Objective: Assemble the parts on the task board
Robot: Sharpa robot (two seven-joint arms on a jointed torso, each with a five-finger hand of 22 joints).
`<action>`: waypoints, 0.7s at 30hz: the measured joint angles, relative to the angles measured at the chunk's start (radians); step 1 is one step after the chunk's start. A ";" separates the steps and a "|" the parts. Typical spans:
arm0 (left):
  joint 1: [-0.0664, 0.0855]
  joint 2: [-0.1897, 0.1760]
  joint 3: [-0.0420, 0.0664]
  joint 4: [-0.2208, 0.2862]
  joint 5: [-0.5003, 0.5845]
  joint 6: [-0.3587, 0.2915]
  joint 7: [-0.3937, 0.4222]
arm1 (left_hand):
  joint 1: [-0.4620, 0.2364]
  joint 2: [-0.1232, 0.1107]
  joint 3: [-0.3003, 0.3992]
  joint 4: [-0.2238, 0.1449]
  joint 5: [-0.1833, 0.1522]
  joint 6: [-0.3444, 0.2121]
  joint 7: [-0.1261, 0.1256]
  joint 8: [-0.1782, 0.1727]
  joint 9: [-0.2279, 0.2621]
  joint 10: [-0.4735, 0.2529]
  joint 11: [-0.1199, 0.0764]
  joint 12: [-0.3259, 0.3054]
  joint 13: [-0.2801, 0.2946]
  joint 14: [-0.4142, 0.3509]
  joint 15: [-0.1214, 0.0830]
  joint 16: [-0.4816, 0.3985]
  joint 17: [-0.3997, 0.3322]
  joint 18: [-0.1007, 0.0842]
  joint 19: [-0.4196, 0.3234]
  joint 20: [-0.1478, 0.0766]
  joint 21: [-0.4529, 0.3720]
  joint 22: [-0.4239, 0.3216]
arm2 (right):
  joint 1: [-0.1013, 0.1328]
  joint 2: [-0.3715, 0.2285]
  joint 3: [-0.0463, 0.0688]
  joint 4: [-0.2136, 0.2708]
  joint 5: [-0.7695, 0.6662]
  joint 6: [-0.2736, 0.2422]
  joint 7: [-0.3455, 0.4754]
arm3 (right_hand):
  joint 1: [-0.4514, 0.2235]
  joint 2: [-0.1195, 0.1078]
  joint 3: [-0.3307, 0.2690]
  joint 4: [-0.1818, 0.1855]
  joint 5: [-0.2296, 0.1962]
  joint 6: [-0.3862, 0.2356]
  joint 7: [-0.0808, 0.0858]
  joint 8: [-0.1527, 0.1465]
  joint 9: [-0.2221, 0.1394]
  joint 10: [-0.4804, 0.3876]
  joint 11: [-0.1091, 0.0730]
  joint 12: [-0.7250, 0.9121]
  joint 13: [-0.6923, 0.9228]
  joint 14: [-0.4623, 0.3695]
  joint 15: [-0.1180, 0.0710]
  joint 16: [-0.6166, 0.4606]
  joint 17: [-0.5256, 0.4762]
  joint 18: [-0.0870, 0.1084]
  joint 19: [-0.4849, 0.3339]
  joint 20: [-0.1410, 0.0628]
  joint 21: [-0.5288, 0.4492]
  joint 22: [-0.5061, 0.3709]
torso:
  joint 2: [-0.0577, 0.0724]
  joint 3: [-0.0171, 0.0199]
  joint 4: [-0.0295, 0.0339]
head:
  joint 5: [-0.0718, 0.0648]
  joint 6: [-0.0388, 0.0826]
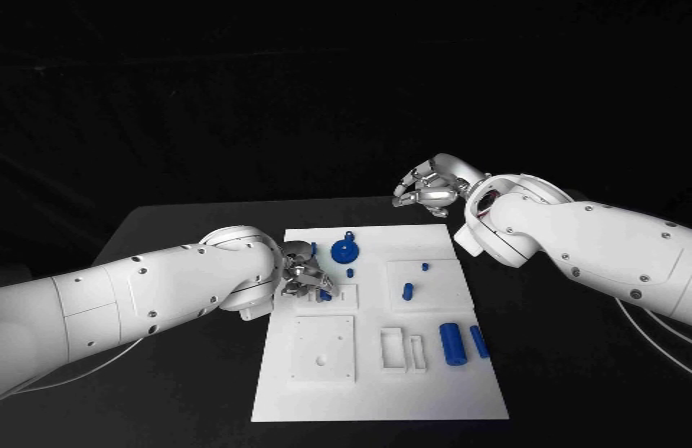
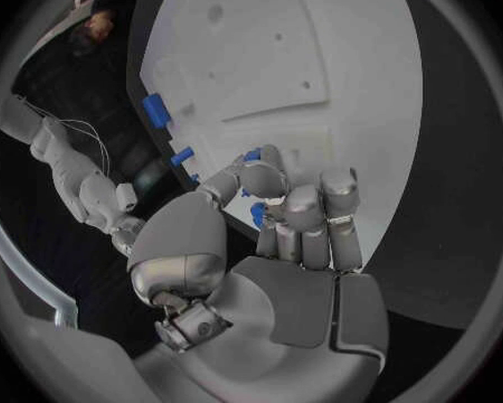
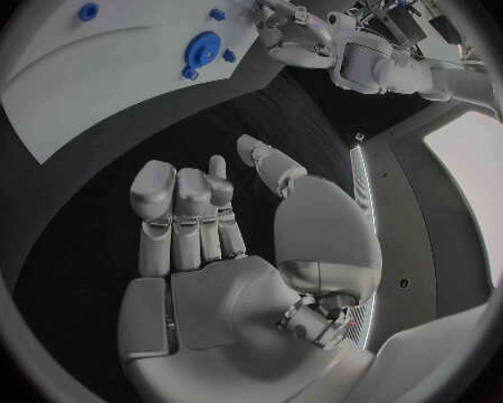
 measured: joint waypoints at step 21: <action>0.004 0.008 -0.002 -0.010 0.001 0.020 -0.003 | -0.006 -0.021 -0.032 0.034 0.000 0.000 0.000 0.003 0.000 0.000 0.000 0.004 -0.008 -0.001 -0.001 0.004 -0.006 0.006 0.000 0.000 0.000 -0.005 | -0.002 0.003 0.000 -0.002 0.000 0.006 0.001 | 0.000 0.000 0.000 0.000 0.000 -0.001 0.004 0.000 0.001 0.000 0.000 0.000 0.000 0.000 0.000 -0.003 0.000 0.000 0.000 0.000 0.000 0.000 | -0.002 0.0000 0.0024 | -0.003 -0.002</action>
